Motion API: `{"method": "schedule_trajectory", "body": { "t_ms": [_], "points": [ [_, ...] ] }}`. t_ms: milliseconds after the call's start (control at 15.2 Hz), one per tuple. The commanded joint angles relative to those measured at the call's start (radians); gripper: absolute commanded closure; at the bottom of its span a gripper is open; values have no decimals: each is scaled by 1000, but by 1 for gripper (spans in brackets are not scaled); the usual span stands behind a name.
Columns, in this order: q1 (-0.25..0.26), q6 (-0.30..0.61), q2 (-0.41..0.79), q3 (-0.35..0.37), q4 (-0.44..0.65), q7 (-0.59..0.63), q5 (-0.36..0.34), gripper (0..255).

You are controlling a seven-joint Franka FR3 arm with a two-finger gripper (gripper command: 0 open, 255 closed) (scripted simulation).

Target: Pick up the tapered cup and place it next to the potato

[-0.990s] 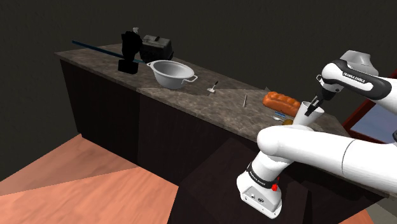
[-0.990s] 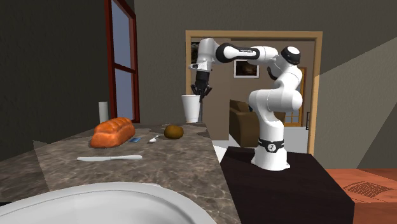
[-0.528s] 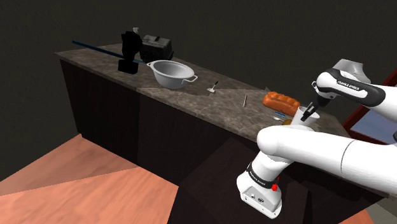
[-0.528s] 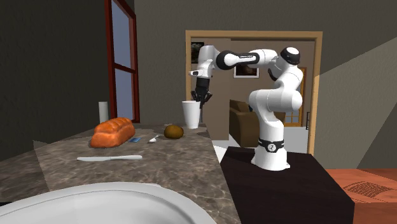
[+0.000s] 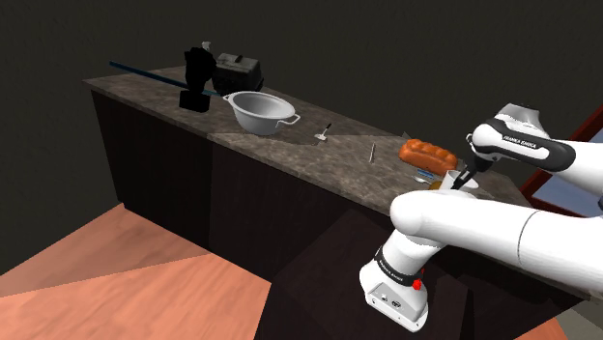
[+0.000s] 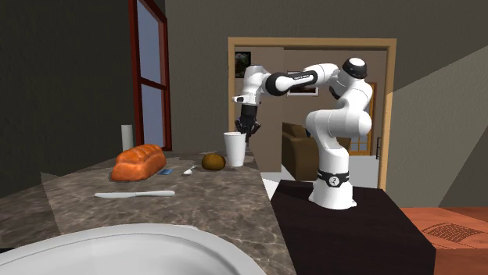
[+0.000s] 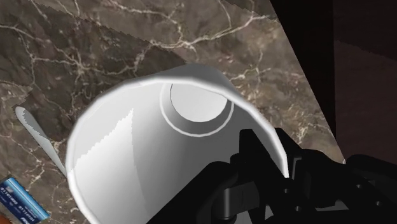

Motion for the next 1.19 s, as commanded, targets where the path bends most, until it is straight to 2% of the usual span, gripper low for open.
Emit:
{"method": "schedule_trajectory", "body": {
  "t_ms": [0,66,594,660,990,1122],
  "points": [
    [1,25,6,-23,-16,6,-20,255],
    [2,46,12,-44,-28,11,-37,255],
    [2,46,12,-44,-28,11,-37,255],
    [2,46,12,-44,-28,11,-37,0],
    [2,46,12,-44,-28,11,-37,0],
    [-10,-19,-12,23,1,-3,13,0]
  ]
}}
